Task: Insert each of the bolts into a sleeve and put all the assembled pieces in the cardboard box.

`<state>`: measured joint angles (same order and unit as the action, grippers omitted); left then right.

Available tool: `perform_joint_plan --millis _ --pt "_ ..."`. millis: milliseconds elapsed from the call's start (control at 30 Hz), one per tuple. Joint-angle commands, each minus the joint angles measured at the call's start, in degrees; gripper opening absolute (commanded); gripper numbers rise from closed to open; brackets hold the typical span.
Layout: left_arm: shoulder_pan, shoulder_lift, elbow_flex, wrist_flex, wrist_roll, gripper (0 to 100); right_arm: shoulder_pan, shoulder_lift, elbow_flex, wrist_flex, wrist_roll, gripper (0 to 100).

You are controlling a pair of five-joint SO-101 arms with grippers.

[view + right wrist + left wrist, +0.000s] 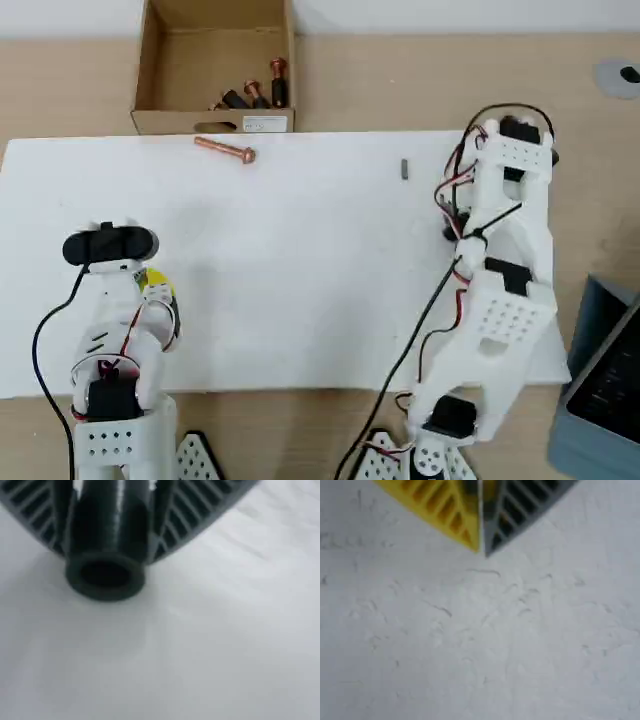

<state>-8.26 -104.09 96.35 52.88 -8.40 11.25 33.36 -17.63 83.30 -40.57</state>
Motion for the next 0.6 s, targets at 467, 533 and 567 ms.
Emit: perform_joint_plan --millis 467,533,567 --pt "-0.26 -0.40 0.62 -0.09 -0.35 0 -8.75 -2.51 -41.98 19.08 7.65 0.9" --pt "-0.26 -0.40 0.62 -0.09 -0.35 0 -8.84 -5.49 -41.98 19.08 9.14 0.9" --pt "-0.26 -0.40 0.62 -0.09 -0.35 0 -8.92 -7.16 -41.36 19.08 9.93 0.9"
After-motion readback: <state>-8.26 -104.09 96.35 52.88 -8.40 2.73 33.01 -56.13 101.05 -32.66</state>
